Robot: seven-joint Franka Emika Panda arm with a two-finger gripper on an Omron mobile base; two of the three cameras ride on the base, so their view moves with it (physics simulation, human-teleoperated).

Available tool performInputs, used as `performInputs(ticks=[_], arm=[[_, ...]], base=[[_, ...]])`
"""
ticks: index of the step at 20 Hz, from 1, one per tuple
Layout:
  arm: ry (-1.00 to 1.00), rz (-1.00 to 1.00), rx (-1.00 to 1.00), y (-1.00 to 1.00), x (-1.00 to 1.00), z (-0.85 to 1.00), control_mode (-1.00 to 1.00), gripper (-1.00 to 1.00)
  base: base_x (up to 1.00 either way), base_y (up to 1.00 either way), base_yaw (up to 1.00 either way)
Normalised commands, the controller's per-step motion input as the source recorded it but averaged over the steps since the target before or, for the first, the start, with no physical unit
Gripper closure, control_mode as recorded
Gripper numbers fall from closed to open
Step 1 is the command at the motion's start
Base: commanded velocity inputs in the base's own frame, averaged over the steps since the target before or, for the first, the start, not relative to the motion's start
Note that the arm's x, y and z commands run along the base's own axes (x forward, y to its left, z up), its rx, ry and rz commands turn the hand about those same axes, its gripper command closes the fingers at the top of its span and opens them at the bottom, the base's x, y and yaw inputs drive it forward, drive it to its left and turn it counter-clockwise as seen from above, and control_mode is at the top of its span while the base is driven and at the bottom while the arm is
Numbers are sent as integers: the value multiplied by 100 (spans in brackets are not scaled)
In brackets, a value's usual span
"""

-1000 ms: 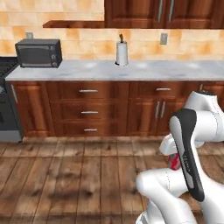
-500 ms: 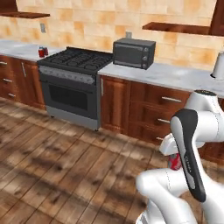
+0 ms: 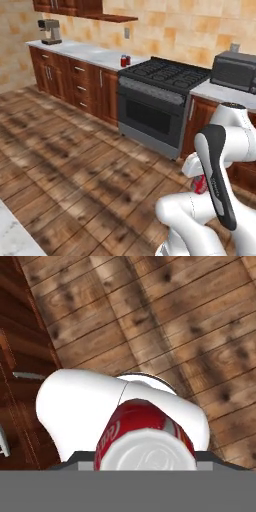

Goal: Four empty soda cans are scattered around the kitchen. Gather all the cans and cluster them next to the stove for recycling.

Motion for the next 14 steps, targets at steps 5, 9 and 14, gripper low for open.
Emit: performInputs(ticks=[5, 9, 14], arm=[[0, 0, 0, 0, 0, 0, 100, 100], [0, 0, 0, 0, 0, 0, 100, 100], [0, 0, 0, 0, 0, 0, 100, 100]], base=[[100, 35, 6], [100, 1, 36], [100, -26, 35]])
